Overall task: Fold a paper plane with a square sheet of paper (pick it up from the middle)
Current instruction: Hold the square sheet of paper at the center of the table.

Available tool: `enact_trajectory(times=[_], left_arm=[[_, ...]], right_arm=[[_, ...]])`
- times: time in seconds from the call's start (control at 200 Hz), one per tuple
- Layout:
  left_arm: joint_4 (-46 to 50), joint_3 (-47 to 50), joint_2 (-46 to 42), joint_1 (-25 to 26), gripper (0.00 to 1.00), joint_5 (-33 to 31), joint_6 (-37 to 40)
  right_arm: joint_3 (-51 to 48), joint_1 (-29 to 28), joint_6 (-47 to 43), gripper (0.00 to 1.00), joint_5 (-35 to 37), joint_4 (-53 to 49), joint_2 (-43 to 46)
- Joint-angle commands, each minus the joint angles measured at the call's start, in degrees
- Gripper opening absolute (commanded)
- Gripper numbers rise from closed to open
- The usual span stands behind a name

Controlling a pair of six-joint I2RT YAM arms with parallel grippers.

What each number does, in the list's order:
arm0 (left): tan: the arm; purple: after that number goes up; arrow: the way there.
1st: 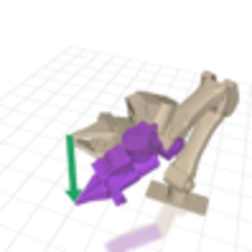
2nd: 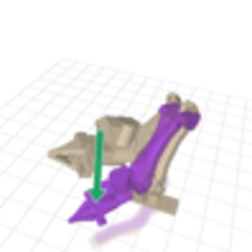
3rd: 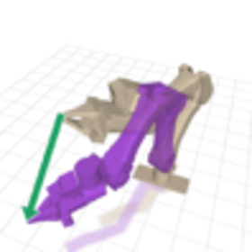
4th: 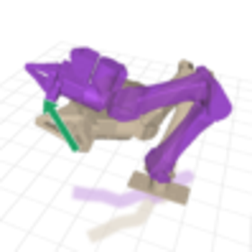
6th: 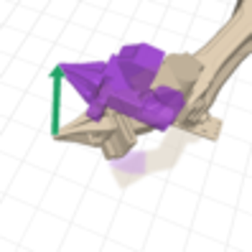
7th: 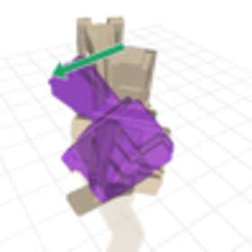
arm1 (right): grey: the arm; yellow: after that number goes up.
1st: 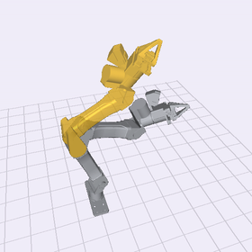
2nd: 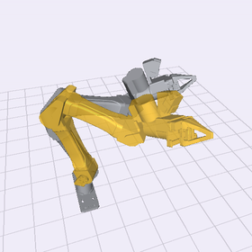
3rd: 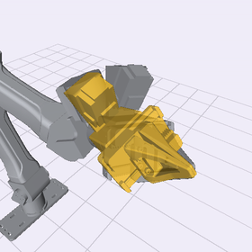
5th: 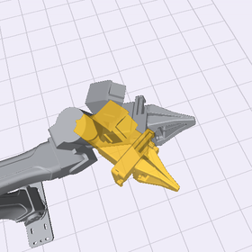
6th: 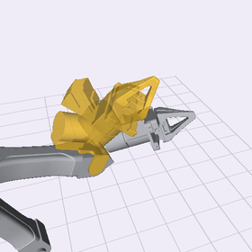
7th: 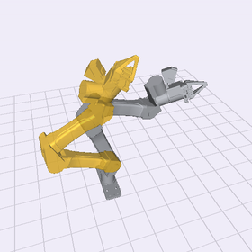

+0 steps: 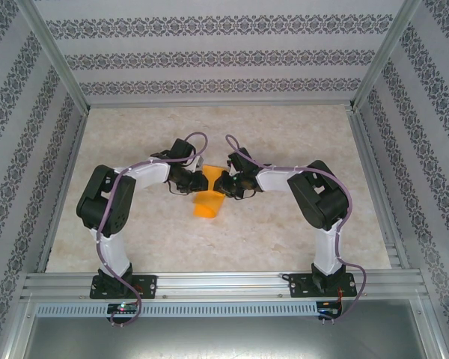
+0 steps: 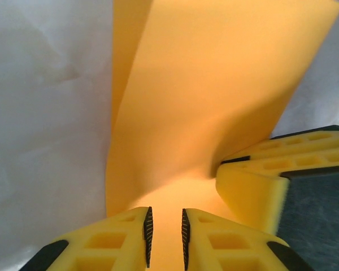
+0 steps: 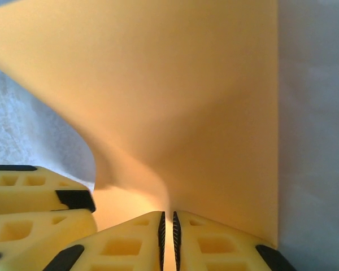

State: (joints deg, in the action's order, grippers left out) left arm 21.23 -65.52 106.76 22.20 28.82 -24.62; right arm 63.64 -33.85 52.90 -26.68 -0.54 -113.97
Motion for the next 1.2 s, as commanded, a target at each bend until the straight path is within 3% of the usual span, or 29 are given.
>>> enact_trajectory(times=[0.0, 0.48, 1.194], left_arm=[[-0.33, -1.37, -3.17, 0.57, 0.24, 2.86, -0.74], [-1.90, 1.41, 1.54, 2.59, 0.23, 4.16, 0.80], [0.83, 6.05, 5.67, 4.35, 0.22, -8.25, 5.12]], right_arm=[[-0.88, 0.49, -2.21, 0.15, 1.52, -6.40, -1.16], [-1.34, 0.71, -1.36, 0.10, -0.34, -4.10, -0.29], [2.42, 2.37, -4.34, 0.10, 2.74, -6.35, -0.19]])
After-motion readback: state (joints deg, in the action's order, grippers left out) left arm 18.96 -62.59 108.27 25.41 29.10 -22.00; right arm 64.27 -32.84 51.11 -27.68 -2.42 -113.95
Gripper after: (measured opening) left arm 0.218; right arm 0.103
